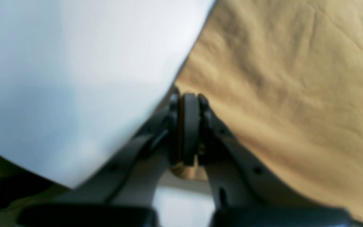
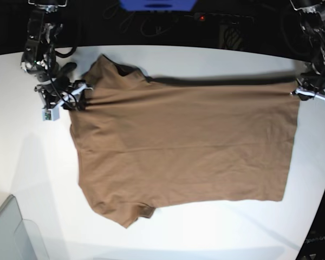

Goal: Layout the t-shirt on the table in an organized manner, then fold the t-shirt properly
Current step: 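Lower the shirt flat onto the table, holding its edge with both grippers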

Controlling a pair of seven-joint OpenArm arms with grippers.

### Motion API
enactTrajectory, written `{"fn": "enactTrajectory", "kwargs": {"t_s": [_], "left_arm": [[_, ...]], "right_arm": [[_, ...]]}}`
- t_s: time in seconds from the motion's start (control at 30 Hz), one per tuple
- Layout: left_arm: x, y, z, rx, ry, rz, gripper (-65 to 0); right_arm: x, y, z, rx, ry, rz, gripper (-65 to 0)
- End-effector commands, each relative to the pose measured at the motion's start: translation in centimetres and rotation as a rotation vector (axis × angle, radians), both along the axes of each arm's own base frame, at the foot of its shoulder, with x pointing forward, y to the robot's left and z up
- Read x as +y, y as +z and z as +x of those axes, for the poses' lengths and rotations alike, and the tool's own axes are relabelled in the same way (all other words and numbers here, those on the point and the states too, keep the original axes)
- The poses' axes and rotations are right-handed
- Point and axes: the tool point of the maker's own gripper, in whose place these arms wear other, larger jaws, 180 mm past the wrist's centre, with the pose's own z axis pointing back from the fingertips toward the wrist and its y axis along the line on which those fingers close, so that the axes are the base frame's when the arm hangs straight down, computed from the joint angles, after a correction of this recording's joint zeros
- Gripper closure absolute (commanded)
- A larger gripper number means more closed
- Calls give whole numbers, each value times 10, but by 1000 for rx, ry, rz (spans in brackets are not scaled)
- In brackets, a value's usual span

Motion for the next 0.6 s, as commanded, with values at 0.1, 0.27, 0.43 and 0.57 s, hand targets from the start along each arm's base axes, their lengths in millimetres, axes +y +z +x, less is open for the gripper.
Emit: {"fn": "enactTrajectory", "kwargs": {"t_s": [0.1,0.27,0.43,0.57], "left_arm": [[4,14,10,-48,-6,12,-5],[0,18,14,-81,0,-36,-5],[-2,20,15,-100,4,-65,-5],[-4,20,16,-105,6,-76,-5]], "right_arm": [[-15,-2,-7,31,-35,-31,-273],[-12,0,-18,29,-54,-20,-273],[-19,46,-20,-92,-113,-46,-273],[-13,81,-25,-168,-104,-76,-273]]}}
